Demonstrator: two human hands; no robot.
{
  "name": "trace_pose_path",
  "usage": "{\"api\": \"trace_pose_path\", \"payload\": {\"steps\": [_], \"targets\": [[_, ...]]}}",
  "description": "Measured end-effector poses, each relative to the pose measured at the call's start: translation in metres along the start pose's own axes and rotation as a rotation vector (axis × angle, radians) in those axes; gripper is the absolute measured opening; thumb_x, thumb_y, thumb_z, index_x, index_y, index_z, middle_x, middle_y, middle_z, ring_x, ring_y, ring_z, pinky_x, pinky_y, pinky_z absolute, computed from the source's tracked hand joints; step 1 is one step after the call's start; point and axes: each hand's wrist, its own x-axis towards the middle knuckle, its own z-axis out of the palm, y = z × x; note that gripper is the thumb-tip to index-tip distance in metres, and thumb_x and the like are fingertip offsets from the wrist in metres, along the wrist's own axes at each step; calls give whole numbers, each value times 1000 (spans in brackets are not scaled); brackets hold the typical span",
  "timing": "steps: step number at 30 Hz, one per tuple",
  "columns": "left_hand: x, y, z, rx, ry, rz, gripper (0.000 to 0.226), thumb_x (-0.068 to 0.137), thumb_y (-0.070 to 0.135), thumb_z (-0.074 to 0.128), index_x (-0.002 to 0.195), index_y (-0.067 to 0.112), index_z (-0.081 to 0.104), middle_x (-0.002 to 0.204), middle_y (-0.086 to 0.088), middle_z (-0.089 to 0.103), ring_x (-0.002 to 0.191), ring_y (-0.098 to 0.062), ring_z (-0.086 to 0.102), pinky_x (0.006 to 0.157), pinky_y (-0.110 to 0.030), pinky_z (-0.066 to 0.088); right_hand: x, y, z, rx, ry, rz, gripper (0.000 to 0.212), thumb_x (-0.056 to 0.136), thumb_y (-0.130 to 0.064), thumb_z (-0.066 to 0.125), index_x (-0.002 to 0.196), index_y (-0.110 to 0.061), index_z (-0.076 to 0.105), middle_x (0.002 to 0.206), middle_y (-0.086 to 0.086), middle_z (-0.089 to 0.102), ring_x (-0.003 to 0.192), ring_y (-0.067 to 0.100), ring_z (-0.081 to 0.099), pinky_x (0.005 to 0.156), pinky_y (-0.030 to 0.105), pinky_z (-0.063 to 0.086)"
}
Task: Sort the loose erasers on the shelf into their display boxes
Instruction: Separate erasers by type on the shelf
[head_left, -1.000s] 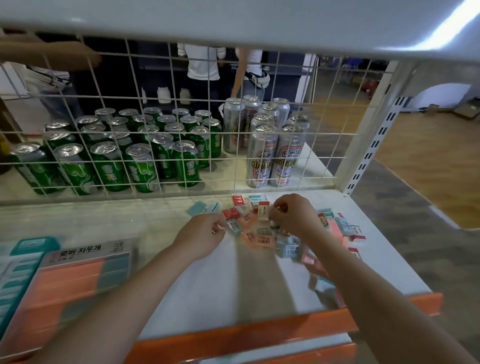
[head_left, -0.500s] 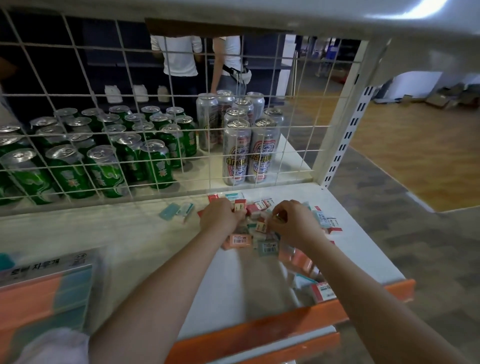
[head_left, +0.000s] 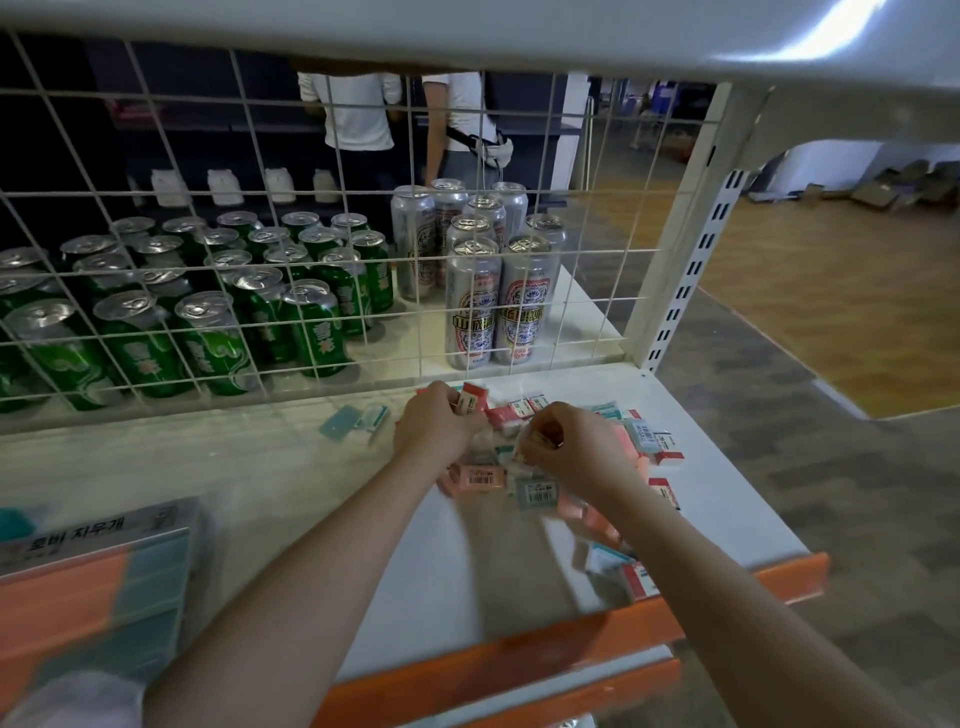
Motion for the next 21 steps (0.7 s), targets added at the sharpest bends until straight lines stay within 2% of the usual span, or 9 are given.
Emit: {"api": "trace_pose_path", "payload": {"steps": [4,7,9,13,14,16,18,21], "targets": [[-6,-17,-24,-67,40,55,27,79,28,69,99,13,60,98,-1,64,89,-20,60,77,-34,49,-9,-15,7,55,0,-54,15,82,-20,62,92,-9,64,88,7,67,81,24,60,69,32,47],[-15,-37,-44,20,23,35,27,79,33,70,95,13,60,89,0,60,83,-19,56,68,-27,41,-17,-30,15,42,-40,-76,16,81,-18,60,91,-6,62,88,8,65,80,25,58,65,31,43],[-24,-51,-57,72,-6,27,25,78,31,70,91,10,62,83,-1,59,81,-22,57,66,-27,39,-21,-38,21,36,-70,-89,15,82,-18,59,89,-5,61,86,8,63,76,22,53,61,28,37],[-40,-74,-75,151,-76,39,26,76,30,71,93,12,66,93,-4,67,88,-24,62,79,-37,50,-31,-50,37,10,-140,-120,10,81,-20,60,84,-11,61,82,7,61,75,22,54,62,29,41],[-45,-78,-78,168,-98,43,27,76,31,71,96,14,66,94,-3,67,89,-23,62,80,-36,50,-34,-52,41,6,-159,-132,6,80,-20,60,80,-15,58,81,6,58,75,21,52,60,28,39],[-54,-84,-82,236,-156,60,28,75,33,72,98,19,65,92,1,64,90,-20,61,79,-32,48,-40,-56,49,3,-187,-144,13,79,-21,61,73,-21,50,78,0,51,73,19,47,56,27,33],[-62,-91,-84,313,-205,93,27,75,32,71,98,19,65,95,1,63,93,-20,60,78,-31,47,-45,-57,56,-9,-184,-141,8,80,-22,61,86,-18,56,84,-1,51,76,17,46,61,25,31],[-68,-103,-82,271,-208,122,22,76,22,70,97,17,66,101,-3,65,92,-20,60,77,-31,46,-54,-57,65,-3,-173,-91,28,82,-23,63,106,-11,60,100,6,61,87,21,54,66,23,33]]}}
